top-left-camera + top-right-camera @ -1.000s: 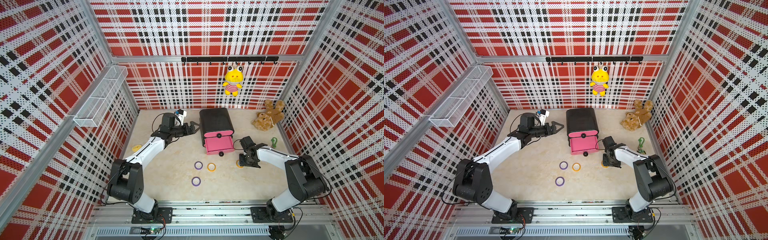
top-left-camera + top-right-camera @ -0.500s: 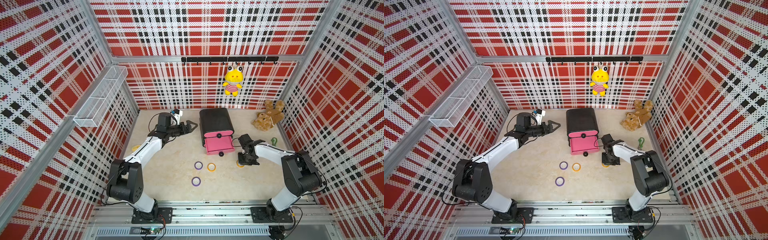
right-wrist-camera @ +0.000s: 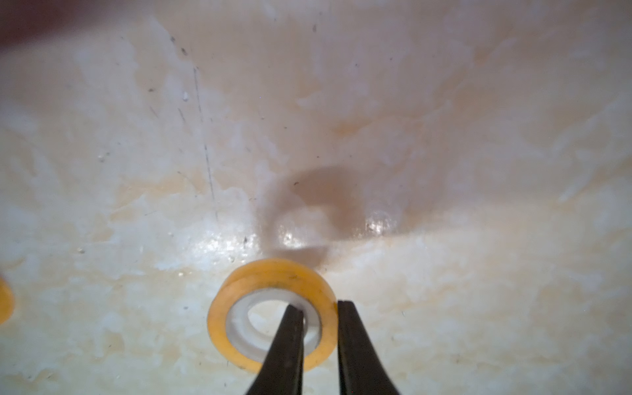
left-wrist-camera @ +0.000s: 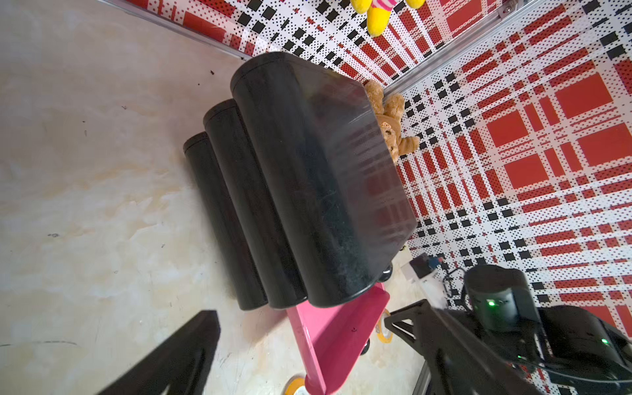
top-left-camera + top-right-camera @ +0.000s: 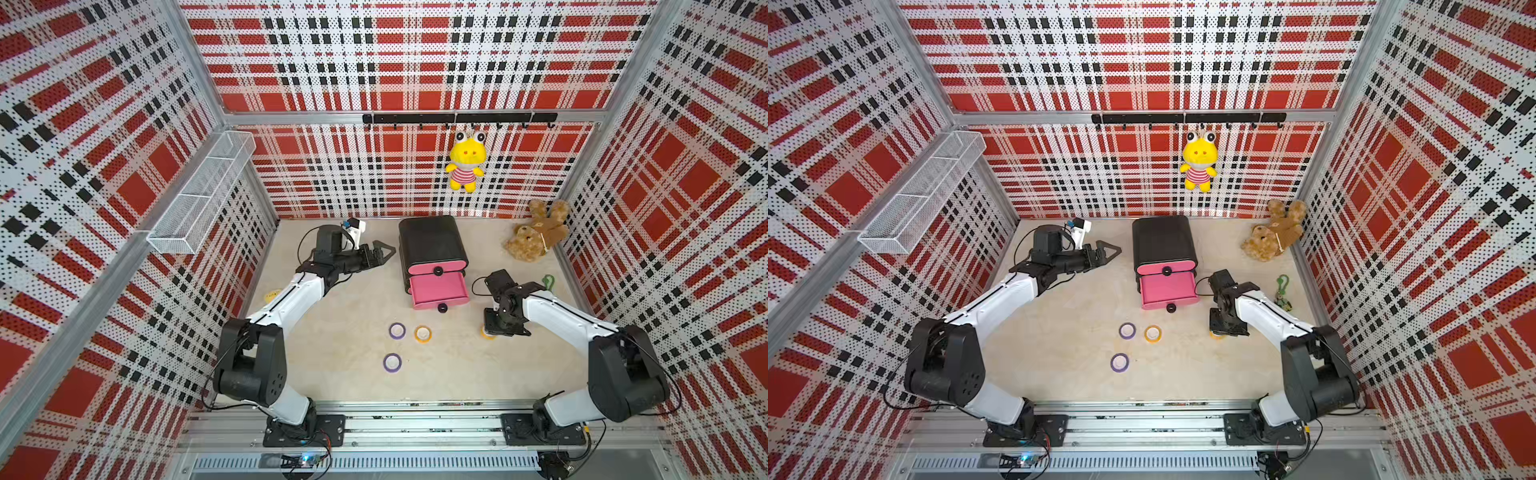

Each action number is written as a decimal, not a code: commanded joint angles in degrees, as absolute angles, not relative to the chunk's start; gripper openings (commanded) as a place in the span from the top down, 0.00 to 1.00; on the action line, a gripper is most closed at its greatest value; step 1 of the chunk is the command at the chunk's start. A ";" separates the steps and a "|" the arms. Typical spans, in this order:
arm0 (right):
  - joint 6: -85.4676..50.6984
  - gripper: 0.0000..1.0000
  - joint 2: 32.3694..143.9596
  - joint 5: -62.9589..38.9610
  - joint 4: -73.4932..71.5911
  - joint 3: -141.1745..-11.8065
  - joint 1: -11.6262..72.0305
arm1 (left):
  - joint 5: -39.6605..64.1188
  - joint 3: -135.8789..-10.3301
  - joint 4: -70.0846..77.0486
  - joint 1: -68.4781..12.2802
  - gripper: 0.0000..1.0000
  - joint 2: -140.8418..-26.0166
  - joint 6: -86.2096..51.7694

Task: Place the transparent tape into the drawer according to color
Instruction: Pick up the tape from the center of the board, then place the tape in the drawer.

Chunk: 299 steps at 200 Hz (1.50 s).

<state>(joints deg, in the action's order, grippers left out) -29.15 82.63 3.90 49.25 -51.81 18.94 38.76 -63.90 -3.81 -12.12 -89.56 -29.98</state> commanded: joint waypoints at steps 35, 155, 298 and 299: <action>-30.50 1.00 72.96 3.43 57.54 -60.04 18.47 | 38.20 -63.02 -2.64 -13.39 0.01 -88.57 -29.33; -28.57 1.00 86.95 -0.52 50.02 -78.10 25.61 | 34.31 -62.92 -5.53 -16.07 0.01 -87.87 -28.39; -27.93 0.70 95.89 0.35 46.32 -81.57 29.88 | 33.23 -57.40 -6.39 -14.66 0.01 -84.35 -27.86; -27.94 0.70 95.93 0.35 46.32 -81.61 29.88 | 33.22 -57.35 -6.40 -14.67 0.01 -84.32 -27.86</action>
